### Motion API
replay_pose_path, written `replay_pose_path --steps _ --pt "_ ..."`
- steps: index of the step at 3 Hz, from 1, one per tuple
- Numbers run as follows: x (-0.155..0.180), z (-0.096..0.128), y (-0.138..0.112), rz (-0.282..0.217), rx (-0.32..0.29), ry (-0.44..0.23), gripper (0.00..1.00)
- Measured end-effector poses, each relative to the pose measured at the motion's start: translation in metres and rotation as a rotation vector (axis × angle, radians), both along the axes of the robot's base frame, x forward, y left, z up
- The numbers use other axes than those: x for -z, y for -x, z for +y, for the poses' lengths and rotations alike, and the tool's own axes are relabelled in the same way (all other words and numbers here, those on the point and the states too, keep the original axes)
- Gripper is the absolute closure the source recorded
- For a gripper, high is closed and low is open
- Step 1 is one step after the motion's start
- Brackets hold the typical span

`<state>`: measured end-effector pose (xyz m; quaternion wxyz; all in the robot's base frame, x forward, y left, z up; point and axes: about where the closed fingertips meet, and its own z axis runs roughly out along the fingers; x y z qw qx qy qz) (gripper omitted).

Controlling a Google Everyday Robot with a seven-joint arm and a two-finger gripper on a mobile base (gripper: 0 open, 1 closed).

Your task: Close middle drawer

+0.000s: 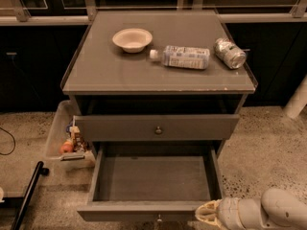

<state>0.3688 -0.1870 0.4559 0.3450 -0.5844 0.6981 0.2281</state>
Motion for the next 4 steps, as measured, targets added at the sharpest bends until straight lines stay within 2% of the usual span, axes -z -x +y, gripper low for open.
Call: replay_pose_path --steps 1,2,3,4 --pt "0.019 0.009 0.001 -0.030 -0.052 0.036 1.00" --pt "0.032 0.012 -0.001 -0.043 -0.077 0.061 1.00" --pt "0.041 0.008 -0.003 -0.042 -0.076 0.078 1.00" --pt "0.041 0.008 -0.003 -0.042 -0.076 0.078 0.81"
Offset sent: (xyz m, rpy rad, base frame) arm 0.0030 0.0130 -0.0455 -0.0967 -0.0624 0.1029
